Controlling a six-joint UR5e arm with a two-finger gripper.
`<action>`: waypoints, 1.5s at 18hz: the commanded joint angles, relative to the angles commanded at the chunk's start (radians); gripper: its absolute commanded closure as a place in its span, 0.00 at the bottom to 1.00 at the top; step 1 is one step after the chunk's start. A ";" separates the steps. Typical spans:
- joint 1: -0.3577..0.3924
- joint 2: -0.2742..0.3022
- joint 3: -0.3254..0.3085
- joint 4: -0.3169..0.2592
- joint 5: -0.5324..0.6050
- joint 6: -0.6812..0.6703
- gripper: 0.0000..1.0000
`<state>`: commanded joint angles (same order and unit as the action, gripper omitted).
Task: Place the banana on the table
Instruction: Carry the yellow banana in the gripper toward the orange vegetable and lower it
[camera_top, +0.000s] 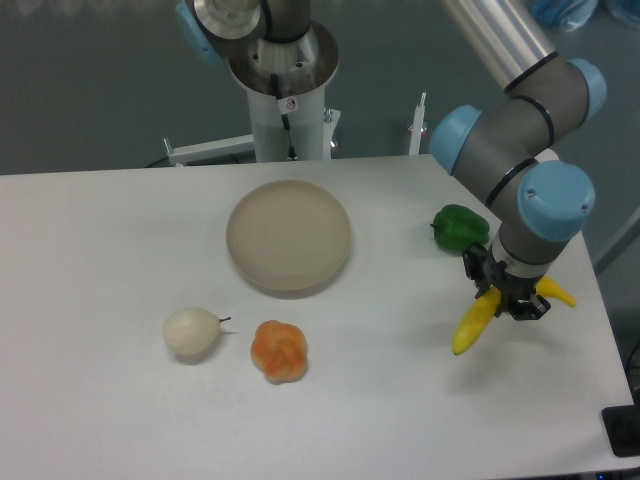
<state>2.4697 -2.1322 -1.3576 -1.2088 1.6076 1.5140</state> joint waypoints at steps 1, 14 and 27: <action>0.000 0.000 0.000 0.000 0.002 0.000 0.90; -0.103 0.006 -0.044 0.009 -0.002 -0.055 0.88; -0.204 -0.009 -0.173 0.199 0.032 -0.132 0.81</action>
<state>2.2657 -2.1414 -1.5309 -1.0094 1.6398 1.3821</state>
